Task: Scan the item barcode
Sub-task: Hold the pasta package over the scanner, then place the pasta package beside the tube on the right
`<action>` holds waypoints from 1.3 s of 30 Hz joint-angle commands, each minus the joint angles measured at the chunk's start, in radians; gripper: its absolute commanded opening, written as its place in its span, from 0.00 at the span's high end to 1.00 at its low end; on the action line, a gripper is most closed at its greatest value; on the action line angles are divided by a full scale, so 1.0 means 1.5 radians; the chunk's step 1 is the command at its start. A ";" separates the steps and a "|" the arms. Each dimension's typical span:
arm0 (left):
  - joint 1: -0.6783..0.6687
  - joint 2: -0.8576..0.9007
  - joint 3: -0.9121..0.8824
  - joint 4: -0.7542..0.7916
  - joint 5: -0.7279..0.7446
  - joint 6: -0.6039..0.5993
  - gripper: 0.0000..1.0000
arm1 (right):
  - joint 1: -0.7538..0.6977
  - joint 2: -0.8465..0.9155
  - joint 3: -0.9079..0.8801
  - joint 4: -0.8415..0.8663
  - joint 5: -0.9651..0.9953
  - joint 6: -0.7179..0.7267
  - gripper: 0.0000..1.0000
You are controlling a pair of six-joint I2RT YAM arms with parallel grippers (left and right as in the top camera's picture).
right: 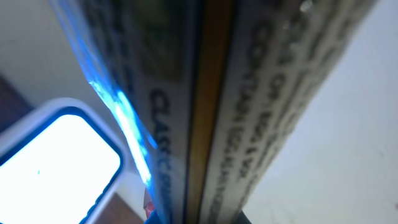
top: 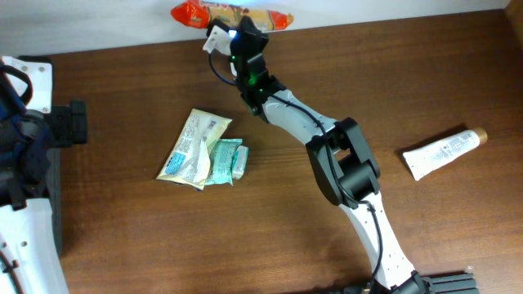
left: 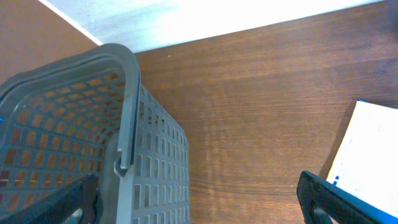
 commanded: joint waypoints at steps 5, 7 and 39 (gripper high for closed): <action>0.003 -0.002 0.006 0.001 0.004 0.008 0.01 | 0.007 -0.028 0.027 0.032 -0.001 0.009 0.96; 0.003 -0.002 0.006 0.001 0.004 0.008 0.01 | 0.008 -0.028 0.027 0.047 0.004 0.005 0.96; 0.003 -0.002 0.006 0.001 0.004 0.008 0.01 | -0.551 -0.364 -0.138 -1.108 -0.521 0.838 0.96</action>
